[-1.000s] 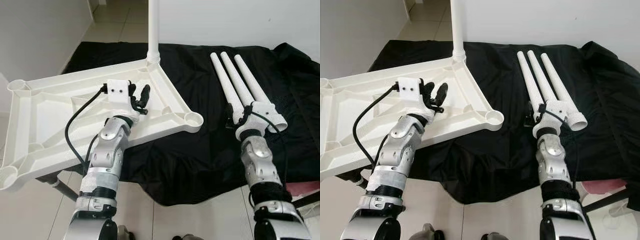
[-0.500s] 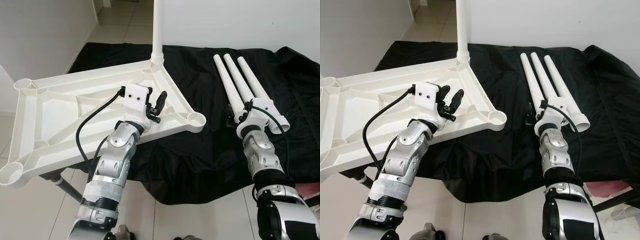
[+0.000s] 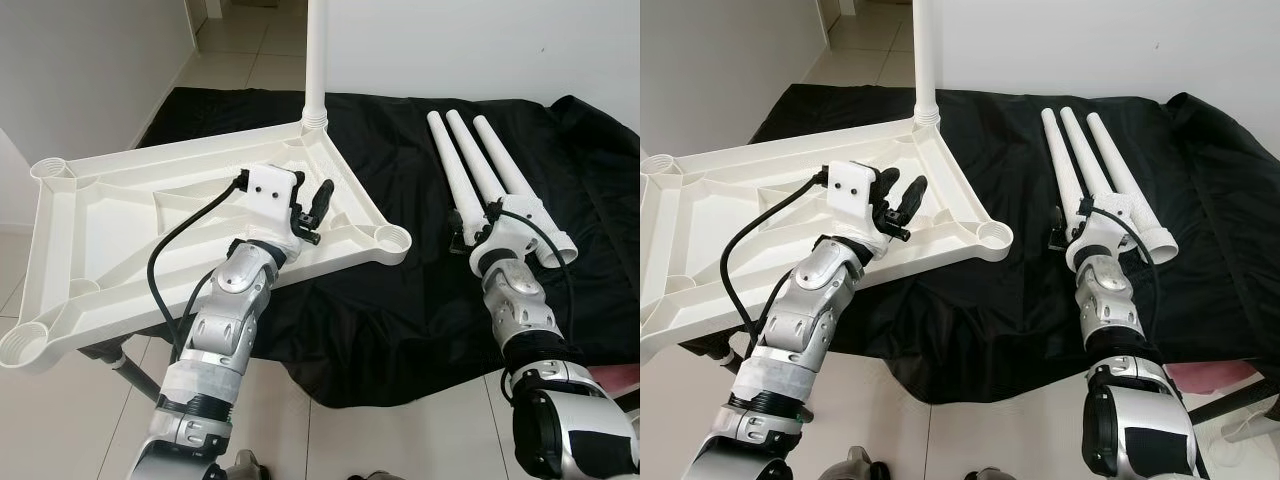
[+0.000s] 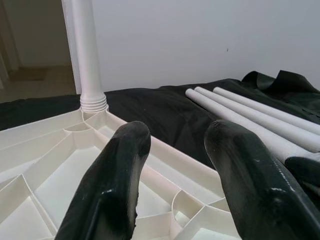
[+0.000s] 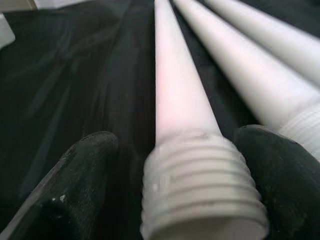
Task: Building children table
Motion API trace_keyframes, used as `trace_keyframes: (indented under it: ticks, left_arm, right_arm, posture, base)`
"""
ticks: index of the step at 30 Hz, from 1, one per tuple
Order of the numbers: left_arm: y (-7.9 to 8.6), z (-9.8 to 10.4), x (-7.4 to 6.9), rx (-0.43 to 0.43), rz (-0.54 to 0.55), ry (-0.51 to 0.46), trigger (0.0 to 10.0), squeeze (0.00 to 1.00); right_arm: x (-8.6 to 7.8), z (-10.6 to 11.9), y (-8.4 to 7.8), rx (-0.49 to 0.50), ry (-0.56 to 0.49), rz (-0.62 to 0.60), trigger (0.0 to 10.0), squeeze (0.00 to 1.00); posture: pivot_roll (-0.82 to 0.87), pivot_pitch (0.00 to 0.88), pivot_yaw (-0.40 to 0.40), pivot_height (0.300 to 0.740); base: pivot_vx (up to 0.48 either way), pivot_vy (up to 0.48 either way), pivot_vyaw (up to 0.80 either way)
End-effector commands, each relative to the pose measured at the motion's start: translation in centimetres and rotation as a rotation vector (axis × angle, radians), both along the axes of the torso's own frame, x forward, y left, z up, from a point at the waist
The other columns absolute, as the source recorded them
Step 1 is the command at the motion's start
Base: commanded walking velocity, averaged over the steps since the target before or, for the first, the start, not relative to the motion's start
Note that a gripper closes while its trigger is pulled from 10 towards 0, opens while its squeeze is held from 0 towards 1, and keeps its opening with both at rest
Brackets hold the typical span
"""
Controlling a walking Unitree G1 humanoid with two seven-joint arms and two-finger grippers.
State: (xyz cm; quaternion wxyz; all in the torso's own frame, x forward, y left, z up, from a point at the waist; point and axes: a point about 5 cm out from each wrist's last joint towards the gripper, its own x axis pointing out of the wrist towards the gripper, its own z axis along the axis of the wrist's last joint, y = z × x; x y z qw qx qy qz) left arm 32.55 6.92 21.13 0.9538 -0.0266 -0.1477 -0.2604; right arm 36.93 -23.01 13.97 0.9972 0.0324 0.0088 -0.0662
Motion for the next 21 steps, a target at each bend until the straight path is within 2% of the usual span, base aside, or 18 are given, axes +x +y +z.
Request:
trace_keyframes:
  ticks: [1,9,21]
  left_arm:
    - [-0.4,-0.1,-0.3,0.022,-0.063,0.001,10.0,0.00]
    - [-0.5,0.0,-0.5,0.004,-0.075,0.005,10.0,0.00]
    - [-0.4,0.1,-0.6,0.003,-0.078,0.005,10.0,0.00]
  right_arm:
    - [0.1,-0.2,-0.1,0.011,0.019,-0.009,10.0,0.00]
    - [0.2,-0.2,-0.2,-0.015,0.021,-0.021,10.0,0.00]
    - [0.5,-0.8,1.0,-0.018,0.059,0.005,10.0,0.00]
  posture:
    - [0.03,0.051,-0.001,0.740]
    - [0.03,0.053,-0.005,0.740]
    - [0.04,0.058,-0.014,0.740]
  base:
    - [0.000,0.000,0.00]
    - [0.000,0.000,0.00]
    - [0.000,0.000,0.00]
